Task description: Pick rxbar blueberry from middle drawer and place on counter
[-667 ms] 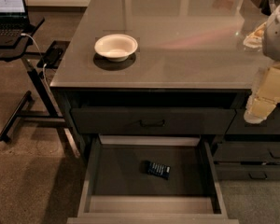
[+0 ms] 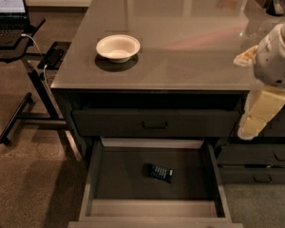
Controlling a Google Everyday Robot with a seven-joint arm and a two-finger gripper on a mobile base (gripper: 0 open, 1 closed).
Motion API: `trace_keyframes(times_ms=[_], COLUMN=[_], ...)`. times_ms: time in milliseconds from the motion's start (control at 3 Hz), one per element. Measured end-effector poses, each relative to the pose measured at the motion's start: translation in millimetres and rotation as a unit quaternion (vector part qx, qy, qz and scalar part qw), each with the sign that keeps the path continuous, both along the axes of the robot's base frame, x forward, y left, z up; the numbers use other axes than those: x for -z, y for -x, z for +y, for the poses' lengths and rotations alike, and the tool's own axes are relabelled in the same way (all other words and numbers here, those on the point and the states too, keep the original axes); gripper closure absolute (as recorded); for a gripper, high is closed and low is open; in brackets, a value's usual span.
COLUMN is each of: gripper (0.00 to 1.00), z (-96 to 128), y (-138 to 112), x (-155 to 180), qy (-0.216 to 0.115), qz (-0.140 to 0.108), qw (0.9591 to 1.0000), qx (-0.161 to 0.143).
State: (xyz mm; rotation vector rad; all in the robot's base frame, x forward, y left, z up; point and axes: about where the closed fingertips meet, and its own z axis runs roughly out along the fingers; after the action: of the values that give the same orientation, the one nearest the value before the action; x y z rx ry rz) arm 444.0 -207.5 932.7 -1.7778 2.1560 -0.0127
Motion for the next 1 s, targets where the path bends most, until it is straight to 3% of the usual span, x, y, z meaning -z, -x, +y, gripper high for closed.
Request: trace_keyframes(times_ms=[333, 667, 1000], gripper=[0.0, 0.0, 0.0], z=[2, 2, 2], y=[-10, -10, -15], x=[50, 50, 71], qy=[-0.045, -0.045, -0.055], qz=[0.016, 0.016, 0.014], qw=[0.9982, 0.9982, 0.9983], qx=[-0.036, -0.036, -0.014])
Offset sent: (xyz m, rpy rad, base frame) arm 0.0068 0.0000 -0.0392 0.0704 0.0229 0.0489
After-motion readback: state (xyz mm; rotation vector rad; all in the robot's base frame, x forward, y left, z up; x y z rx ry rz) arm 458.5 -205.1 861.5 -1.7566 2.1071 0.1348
